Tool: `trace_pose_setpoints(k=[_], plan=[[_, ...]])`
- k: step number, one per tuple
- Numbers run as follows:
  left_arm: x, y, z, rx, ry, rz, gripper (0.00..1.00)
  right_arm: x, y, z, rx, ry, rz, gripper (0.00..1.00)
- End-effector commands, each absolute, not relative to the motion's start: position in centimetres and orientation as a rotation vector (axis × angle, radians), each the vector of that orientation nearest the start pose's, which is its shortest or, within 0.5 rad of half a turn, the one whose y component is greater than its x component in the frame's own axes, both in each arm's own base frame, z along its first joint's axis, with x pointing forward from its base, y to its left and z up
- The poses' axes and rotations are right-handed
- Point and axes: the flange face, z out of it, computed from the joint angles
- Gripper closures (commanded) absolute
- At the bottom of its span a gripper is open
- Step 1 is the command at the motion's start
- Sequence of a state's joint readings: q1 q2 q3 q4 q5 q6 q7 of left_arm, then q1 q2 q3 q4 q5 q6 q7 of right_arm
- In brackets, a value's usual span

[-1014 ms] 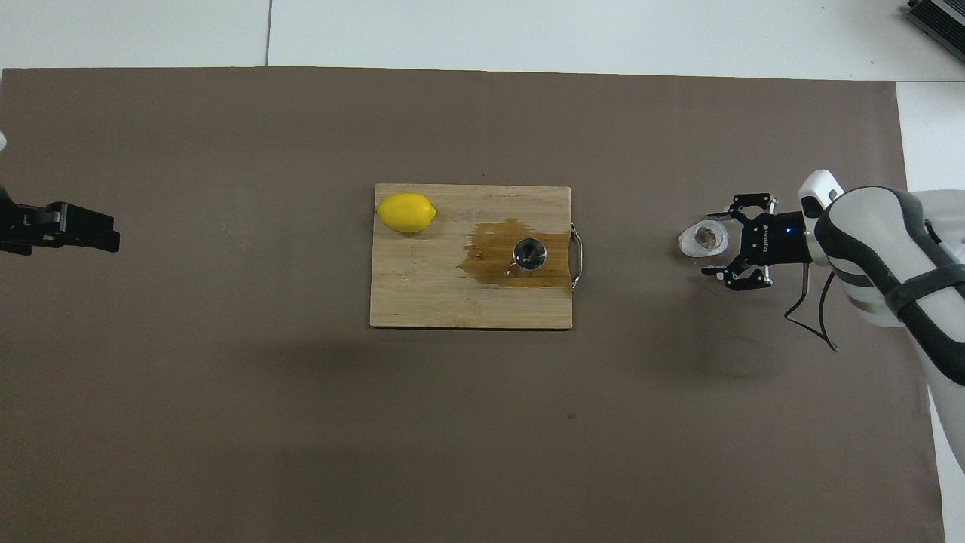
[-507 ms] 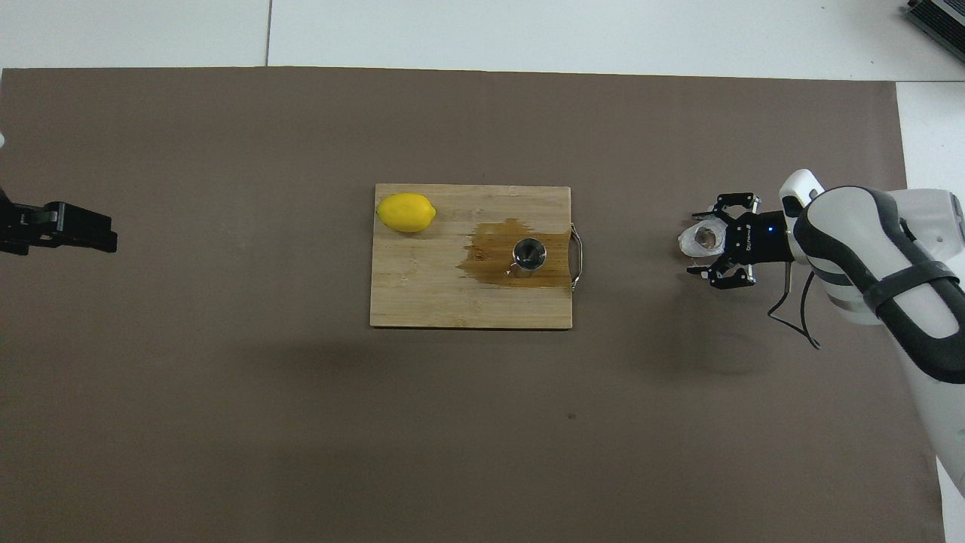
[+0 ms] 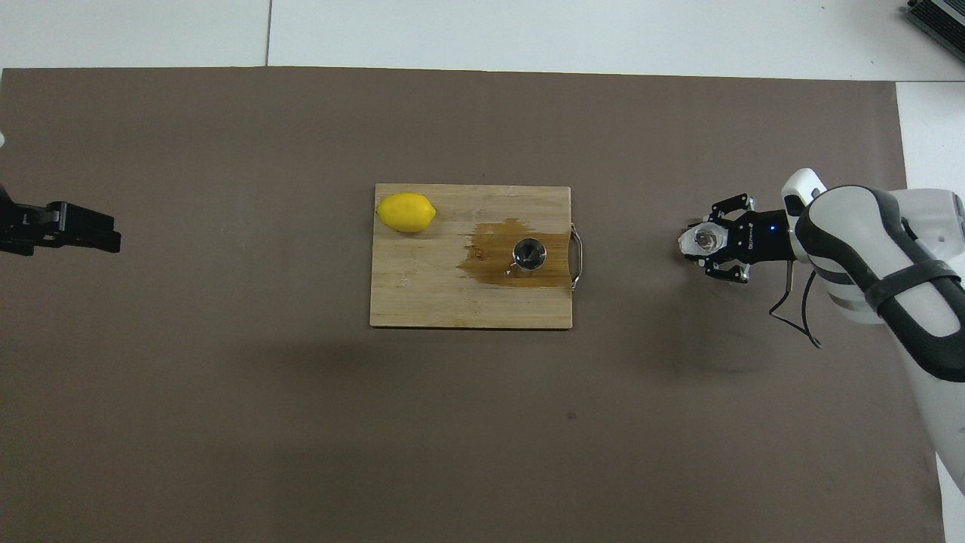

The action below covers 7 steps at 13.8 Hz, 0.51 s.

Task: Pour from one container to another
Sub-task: 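Close the right gripper on the white cup and lift it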

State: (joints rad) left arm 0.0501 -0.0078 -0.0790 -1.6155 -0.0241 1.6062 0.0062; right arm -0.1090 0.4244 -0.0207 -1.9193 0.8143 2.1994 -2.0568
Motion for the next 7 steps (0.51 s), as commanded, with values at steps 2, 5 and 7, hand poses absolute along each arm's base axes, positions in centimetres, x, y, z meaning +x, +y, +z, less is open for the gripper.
trace_pose_setpoints(k=[2,5,7], plan=[[54.8,-2.6,61.2,-3.168,0.084,0.032,0.0,62.8,-0.2,33.0,-2.081,-1.701,-0.685,0.71],[54.7,-2.7,61.3,-3.146,0.094,0.039,0.0,62.6,6.1,37.1,-2.131,-1.75,-0.568,0.71],[54.7,-2.7,61.3,-3.147,0.089,0.034,0.0,62.1,9.2,38.8,-2.149,-1.776,-0.524,0.71]])
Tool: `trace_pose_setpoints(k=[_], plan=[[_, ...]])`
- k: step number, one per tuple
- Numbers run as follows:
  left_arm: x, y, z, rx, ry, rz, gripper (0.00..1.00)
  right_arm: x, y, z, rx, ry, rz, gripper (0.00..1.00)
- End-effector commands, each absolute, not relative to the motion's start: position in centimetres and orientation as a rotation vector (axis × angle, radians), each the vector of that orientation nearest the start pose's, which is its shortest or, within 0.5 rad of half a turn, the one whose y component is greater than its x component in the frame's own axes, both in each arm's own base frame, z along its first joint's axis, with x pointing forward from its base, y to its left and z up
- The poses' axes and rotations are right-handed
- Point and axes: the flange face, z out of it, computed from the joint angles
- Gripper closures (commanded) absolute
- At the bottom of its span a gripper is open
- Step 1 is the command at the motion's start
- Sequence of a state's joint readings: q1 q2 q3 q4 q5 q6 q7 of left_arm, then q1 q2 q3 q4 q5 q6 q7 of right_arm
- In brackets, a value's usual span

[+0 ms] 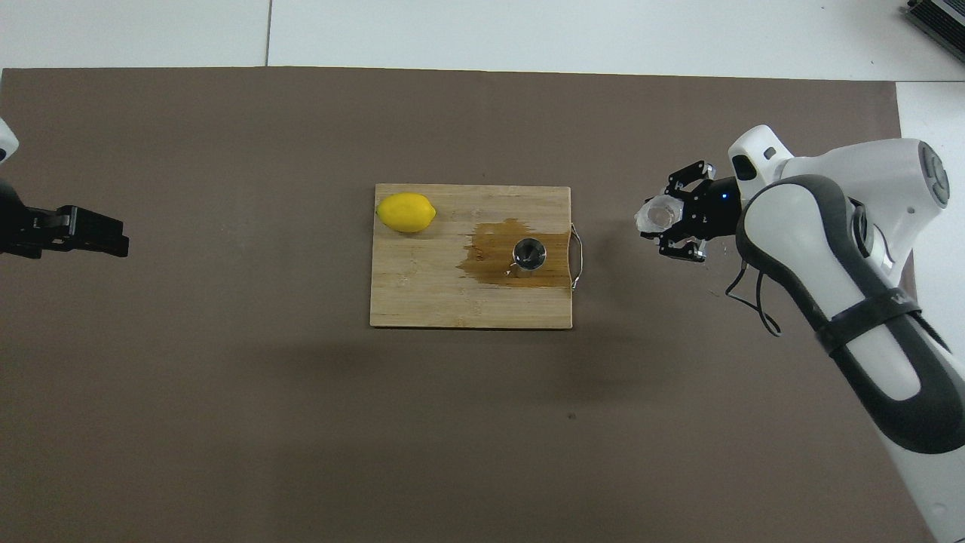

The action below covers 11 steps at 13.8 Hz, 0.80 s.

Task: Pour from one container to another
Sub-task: 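Carry the white cup with the right gripper above the silver cup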

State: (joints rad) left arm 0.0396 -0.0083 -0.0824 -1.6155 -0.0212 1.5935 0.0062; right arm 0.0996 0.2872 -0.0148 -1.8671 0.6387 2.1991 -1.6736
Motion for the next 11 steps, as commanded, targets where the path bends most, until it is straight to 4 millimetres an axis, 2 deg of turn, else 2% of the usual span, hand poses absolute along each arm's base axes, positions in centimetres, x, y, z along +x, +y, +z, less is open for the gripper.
trace_pose_setpoints(k=[1,4,6,8,11], plan=[[54.7,-2.6,61.2,-3.147,0.087,0.036,0.0,61.9,10.8,39.2,-2.158,-1.794,-0.5,0.71],[54.7,-2.6,61.2,-3.149,0.084,0.039,0.0,62.0,14.0,41.0,-2.202,-1.875,-0.429,0.71],[54.7,-2.7,61.2,-3.149,0.091,0.039,0.0,61.5,16.2,41.3,-2.206,-1.97,-0.375,0.71],[54.9,-1.7,61.6,-3.161,0.077,0.01,0.0,61.2,17.8,41.6,-2.21,-2.038,-0.339,0.71],[54.7,-2.4,61.5,-3.156,0.082,0.027,0.0,60.6,20.8,42.3,-2.228,-2.098,-0.315,0.71]])
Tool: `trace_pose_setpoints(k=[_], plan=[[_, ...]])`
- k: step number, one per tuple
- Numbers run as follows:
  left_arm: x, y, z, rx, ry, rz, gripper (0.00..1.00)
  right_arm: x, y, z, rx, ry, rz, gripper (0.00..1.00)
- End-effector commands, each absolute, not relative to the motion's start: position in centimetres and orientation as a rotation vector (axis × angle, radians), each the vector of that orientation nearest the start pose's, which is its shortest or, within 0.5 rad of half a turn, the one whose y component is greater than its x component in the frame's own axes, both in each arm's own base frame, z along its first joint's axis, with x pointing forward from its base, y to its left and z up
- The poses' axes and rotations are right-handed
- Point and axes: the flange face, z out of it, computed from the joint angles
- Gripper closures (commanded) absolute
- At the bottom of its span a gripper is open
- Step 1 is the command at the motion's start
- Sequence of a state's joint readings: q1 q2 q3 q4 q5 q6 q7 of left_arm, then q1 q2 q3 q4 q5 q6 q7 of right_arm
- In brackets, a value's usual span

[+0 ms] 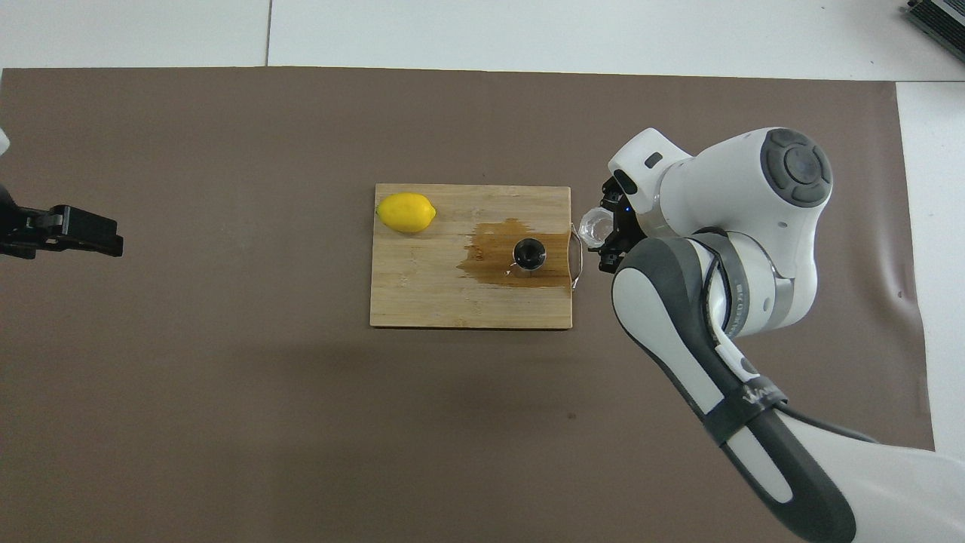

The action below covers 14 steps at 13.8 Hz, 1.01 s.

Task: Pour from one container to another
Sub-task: 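Carry the white cup with the right gripper above the silver cup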

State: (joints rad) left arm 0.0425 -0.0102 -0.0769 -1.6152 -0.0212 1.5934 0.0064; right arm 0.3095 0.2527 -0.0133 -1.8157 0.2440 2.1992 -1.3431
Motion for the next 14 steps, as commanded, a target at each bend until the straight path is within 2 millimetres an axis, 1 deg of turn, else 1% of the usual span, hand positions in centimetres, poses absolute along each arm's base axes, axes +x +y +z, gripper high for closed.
trace_pose_setpoints(k=[1,4,6,7,8,9,10,12,14], plan=[[54.7,-2.6,61.3,-3.154,0.087,0.032,0.0,60.4,21.6,42.5,-2.237,-2.136,-0.298,0.71],[54.5,-2.7,61.5,-3.155,0.094,0.032,0.0,59.6,24.2,43.1,-2.251,-2.23,-0.266,0.71],[54.6,-2.6,61.5,-3.153,0.091,0.025,0.0,59.2,25.2,43.3,-2.282,-2.278,-0.24,0.71],[54.6,-2.8,61.5,-3.153,0.096,0.025,0.0,58.7,26.2,43.4,-2.287,-2.305,-0.232,0.71],[54.6,-2.7,61.5,-3.153,0.091,0.027,0.0,58.5,26.7,43.5,-2.293,-2.326,-0.227,0.71],[54.6,-2.7,61.5,-3.152,0.091,0.027,0.0,58.5,26.8,43.5,-2.311,-2.33,-0.224,0.71],[54.6,-2.7,61.5,-3.152,0.091,0.022,0.0,58.2,27.3,43.6,-2.324,-2.34,-0.224,0.71],[54.6,-2.7,61.5,-3.152,0.094,0.022,0.0,58.1,27.7,43.8,-2.34,-2.381,-0.223,0.71],[54.6,-2.8,61.6,-3.15,0.096,0.008,0.0,57.9,27.8,43.8,-2.339,-2.39,-0.232,0.71]])
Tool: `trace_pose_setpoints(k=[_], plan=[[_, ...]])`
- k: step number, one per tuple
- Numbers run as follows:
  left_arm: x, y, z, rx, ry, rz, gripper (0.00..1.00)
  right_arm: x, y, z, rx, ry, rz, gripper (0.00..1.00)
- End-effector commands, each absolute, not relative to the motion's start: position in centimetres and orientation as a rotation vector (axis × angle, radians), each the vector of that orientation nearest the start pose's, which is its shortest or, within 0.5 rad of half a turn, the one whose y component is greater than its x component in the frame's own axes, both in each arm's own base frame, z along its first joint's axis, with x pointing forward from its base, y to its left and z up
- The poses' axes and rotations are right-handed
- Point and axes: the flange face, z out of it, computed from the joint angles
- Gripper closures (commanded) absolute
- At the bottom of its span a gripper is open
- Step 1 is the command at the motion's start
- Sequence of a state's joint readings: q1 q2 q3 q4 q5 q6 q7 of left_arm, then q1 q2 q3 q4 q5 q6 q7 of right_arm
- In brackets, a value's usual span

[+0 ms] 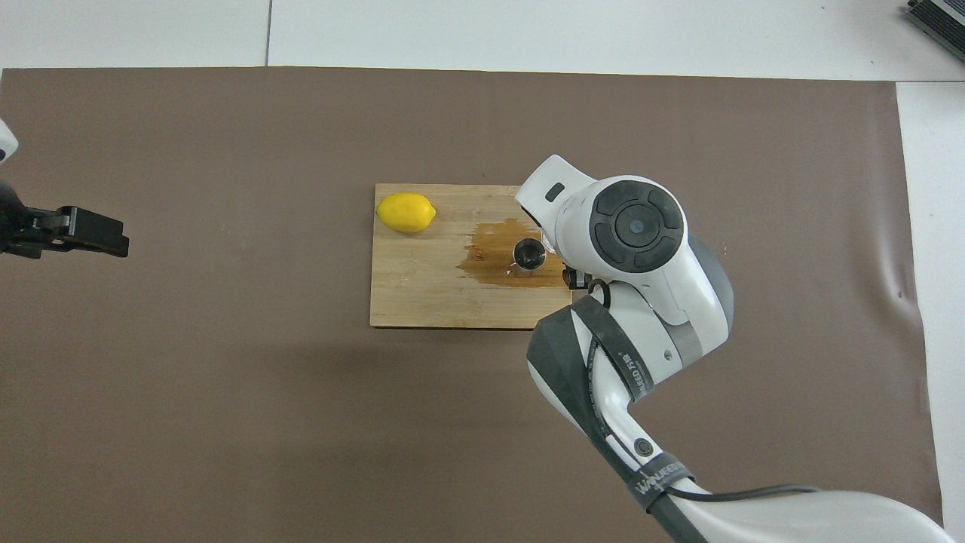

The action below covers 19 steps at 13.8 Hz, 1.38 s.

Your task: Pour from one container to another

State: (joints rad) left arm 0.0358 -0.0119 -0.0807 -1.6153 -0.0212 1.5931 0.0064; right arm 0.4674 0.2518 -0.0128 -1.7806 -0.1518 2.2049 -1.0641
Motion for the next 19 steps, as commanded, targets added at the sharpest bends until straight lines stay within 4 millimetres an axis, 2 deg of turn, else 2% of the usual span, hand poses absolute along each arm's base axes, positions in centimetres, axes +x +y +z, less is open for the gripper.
trace_pose_setpoints(k=[1,2,5,11,19], plan=[[54.5,-3.0,61.5,-3.145,0.103,0.01,0.0,57.9,28.1,43.9,2.028,2.093,0.21,0.71],[54.1,-3.7,61.6,-3.143,0.125,0.003,0.0,58.0,28.2,44.0,2.001,2.092,0.234,0.71],[54.1,-3.8,61.7,-3.137,0.132,-0.007,0.0,57.4,30.2,44.3,1.873,2.115,0.297,0.71],[54.2,-3.9,61.6,-3.137,0.13,-0.022,0.0,55.8,30.2,42.8,1.755,2.127,0.215,0.71],[54.1,-3.0,61.8,-3.139,0.106,-0.021,0.0,55.1,30.1,42.1,1.725,2.14,0.215,0.71]])
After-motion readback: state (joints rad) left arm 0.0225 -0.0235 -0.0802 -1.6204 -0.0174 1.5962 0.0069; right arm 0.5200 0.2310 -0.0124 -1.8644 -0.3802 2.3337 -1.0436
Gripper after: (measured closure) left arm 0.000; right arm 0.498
